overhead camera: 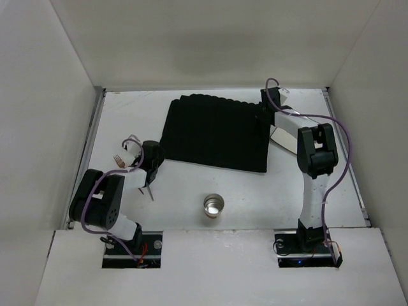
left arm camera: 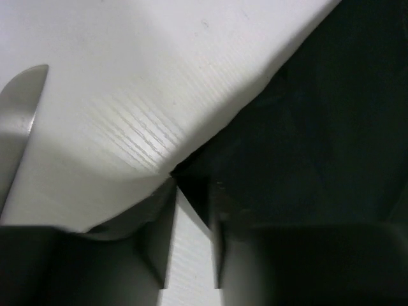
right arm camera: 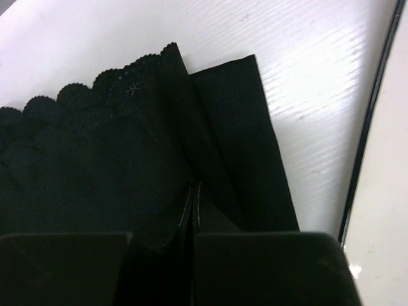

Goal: Set the dinner table for one person

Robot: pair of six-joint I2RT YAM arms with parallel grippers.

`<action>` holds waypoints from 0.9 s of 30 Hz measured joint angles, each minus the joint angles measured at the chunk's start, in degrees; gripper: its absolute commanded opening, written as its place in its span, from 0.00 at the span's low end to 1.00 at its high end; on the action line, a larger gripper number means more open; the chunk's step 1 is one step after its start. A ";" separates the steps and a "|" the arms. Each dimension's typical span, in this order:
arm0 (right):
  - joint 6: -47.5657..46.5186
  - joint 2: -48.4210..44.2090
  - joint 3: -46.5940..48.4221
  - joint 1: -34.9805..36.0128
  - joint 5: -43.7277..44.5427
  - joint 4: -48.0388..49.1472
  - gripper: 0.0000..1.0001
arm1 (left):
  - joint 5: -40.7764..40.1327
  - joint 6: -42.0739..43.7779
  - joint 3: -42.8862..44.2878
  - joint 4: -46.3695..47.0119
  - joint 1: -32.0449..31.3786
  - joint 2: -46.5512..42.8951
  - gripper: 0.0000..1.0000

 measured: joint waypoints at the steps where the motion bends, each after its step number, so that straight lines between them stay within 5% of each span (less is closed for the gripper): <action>1: -0.17 0.00 -0.22 0.00 -0.59 0.42 0.00 | 0.11 -0.17 0.00 0.24 0.44 0.52 0.06; 6: -1.40 0.94 1.49 0.09 -3.76 0.85 0.00 | 0.13 -1.27 -2.12 2.67 2.95 -1.01 0.00; 11: -1.99 5.46 9.88 1.11 -7.06 -0.09 0.00 | -2.34 -1.70 -10.32 -0.07 4.07 -15.63 0.03; 16: -1.27 2.12 4.96 2.27 -7.34 2.03 0.00 | -4.57 -1.57 -12.33 -3.65 2.32 -25.03 0.07; 27: 1.09 6.36 9.53 -0.96 -4.07 -6.54 0.00 | -6.14 -0.70 -13.92 -7.54 -0.15 -27.28 0.11</action>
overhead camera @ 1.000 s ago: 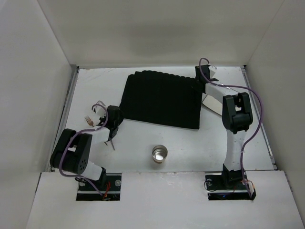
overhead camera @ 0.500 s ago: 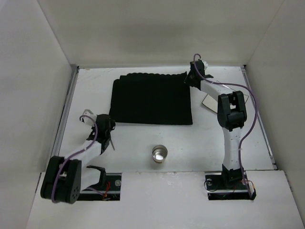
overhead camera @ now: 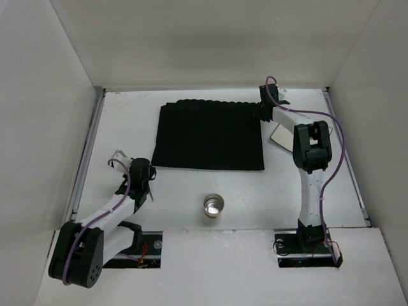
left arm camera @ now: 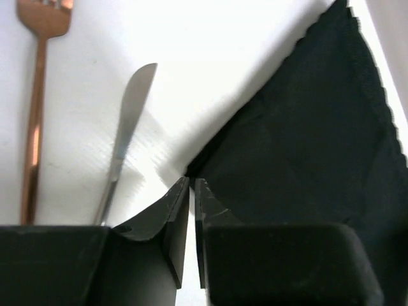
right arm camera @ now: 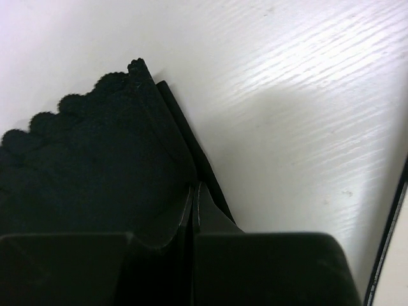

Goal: Set the dinner table for one person

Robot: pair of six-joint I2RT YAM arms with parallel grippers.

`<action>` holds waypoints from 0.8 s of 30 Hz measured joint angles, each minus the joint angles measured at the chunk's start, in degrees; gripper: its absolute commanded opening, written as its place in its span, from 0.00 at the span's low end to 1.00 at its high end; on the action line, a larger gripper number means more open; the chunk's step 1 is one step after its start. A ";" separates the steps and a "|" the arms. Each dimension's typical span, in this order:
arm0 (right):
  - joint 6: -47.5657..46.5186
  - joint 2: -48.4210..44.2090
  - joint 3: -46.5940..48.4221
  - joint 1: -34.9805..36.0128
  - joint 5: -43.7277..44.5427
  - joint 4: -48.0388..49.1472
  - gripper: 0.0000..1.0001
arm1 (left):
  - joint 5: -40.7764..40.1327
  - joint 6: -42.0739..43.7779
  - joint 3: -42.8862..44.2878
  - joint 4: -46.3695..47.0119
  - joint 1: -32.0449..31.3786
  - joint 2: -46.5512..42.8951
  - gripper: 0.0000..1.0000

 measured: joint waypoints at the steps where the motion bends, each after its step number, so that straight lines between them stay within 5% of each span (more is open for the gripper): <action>1: 0.07 0.52 0.98 -0.04 0.63 -1.14 0.00 | -0.15 0.02 -0.28 -0.09 0.00 0.17 0.17; 4: 0.31 1.88 4.02 -0.20 1.70 -3.21 0.18 | -0.20 0.22 -0.35 -0.17 0.11 2.36 0.32; 8: -0.02 1.73 4.15 -0.35 2.86 -2.95 0.50 | -0.15 0.59 -0.35 -0.96 0.09 3.63 0.34; 12: -1.36 -1.49 -0.42 -0.57 2.91 -1.31 0.62 | -0.63 2.19 -0.04 -2.51 -1.77 -1.31 0.34; 18: -1.97 -17.22 -18.14 -0.35 2.64 5.70 0.61 | -1.64 4.96 8.31 -3.65 -9.94 0.31 0.36; 24: 0.22 -37.59 -41.97 2.64 1.46 19.34 0.13 | 2.40 6.25 18.23 1.05 -12.59 18.40 0.34</action>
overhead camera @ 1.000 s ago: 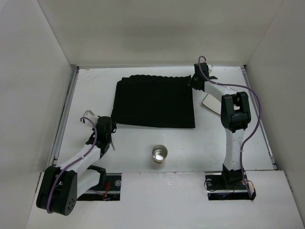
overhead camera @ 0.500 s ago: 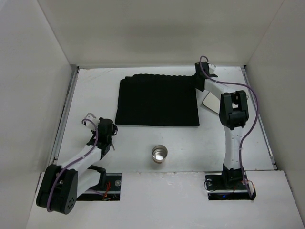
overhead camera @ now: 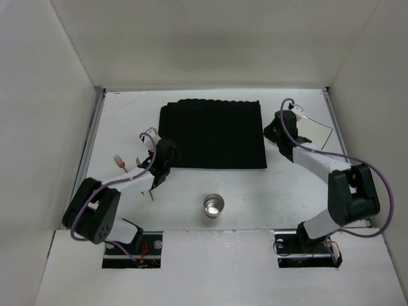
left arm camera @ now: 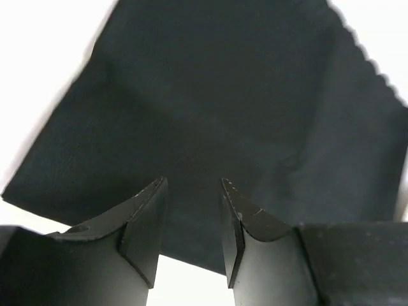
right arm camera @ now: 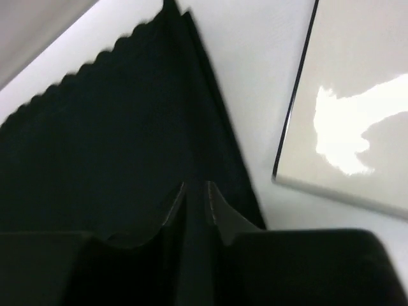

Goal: Set the dinner table for one person

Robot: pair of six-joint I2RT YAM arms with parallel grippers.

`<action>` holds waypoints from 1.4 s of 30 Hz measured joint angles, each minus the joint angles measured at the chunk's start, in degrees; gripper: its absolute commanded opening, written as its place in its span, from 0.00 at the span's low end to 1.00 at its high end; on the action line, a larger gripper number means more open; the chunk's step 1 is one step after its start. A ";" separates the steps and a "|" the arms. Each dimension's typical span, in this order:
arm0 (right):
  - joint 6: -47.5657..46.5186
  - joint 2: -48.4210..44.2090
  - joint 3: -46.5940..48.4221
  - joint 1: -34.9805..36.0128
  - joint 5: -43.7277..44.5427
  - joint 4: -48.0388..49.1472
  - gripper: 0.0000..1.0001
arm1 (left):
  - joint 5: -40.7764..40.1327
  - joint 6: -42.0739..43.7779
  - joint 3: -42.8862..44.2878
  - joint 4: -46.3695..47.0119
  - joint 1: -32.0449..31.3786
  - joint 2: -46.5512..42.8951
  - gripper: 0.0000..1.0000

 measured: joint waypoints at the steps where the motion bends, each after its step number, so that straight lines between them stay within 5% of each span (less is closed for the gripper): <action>1: 0.76 -3.30 -4.57 0.94 -0.39 2.16 0.10 | 0.57 -0.04 -0.02 0.59 0.24 2.12 0.34; 5: 4.48 -14.23 -19.56 2.64 -2.80 7.32 0.09 | 1.60 -0.92 -2.99 2.19 2.03 5.31 0.34; 13: 12.90 -31.04 -35.71 -9.77 -6.84 13.20 0.47 | 2.40 -2.99 -7.26 7.06 3.52 4.87 0.34; 21: 15.72 -39.08 -41.55 -23.23 -7.28 13.11 0.67 | 3.37 -2.40 -9.57 7.87 -5.40 -6.93 0.15; 31: 17.33 -29.14 -42.25 -35.74 -10.99 15.43 0.66 | 7.98 -2.36 -11.67 11.98 -7.78 -4.83 0.25; 42: 23.71 -11.87 -42.29 -41.11 -19.15 32.20 0.58 | 9.81 -0.79 -16.57 21.79 -8.33 -2.58 0.30</action>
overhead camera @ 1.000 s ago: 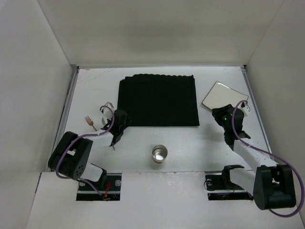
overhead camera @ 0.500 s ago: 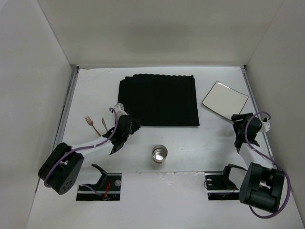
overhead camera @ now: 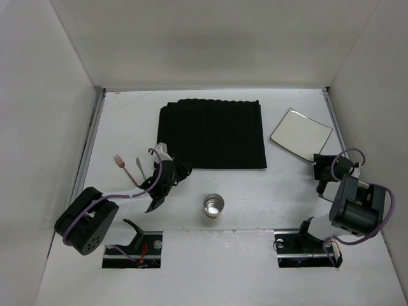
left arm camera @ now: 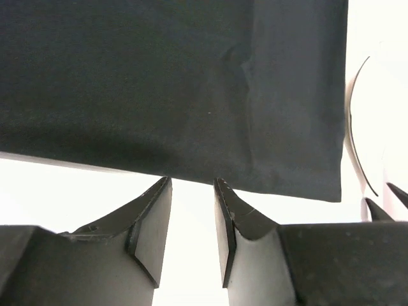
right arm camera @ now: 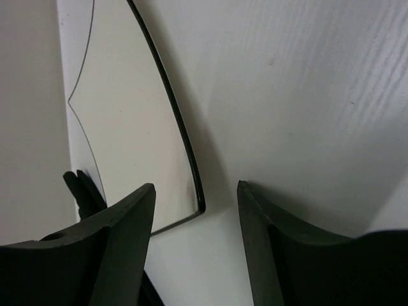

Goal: Set the dinner table for one person

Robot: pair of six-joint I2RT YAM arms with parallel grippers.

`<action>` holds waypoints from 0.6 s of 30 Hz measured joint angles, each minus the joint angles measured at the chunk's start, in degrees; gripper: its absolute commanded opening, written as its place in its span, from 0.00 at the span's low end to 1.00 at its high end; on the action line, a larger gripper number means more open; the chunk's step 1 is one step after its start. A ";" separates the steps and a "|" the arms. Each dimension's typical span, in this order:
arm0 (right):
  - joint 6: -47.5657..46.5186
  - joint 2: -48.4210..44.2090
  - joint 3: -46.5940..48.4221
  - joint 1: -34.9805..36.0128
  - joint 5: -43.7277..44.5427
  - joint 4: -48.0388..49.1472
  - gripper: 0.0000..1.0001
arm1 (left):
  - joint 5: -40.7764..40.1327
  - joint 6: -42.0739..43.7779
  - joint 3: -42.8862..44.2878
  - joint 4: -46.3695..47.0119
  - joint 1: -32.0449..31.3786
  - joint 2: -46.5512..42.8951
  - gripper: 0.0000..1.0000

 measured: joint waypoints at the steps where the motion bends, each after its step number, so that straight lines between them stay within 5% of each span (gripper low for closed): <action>1: 1.01 1.42 0.00 0.00 -0.31 2.01 0.57 | 0.15 0.02 -0.02 0.48 0.02 0.13 0.30; 11: 9.14 11.98 0.92 1.36 -1.81 14.58 0.45 | 0.96 0.04 -0.72 2.49 1.31 0.13 0.32; 18: 13.33 20.72 3.34 2.43 -1.81 21.92 0.15 | 1.27 0.09 -1.14 3.21 2.34 0.13 0.32</action>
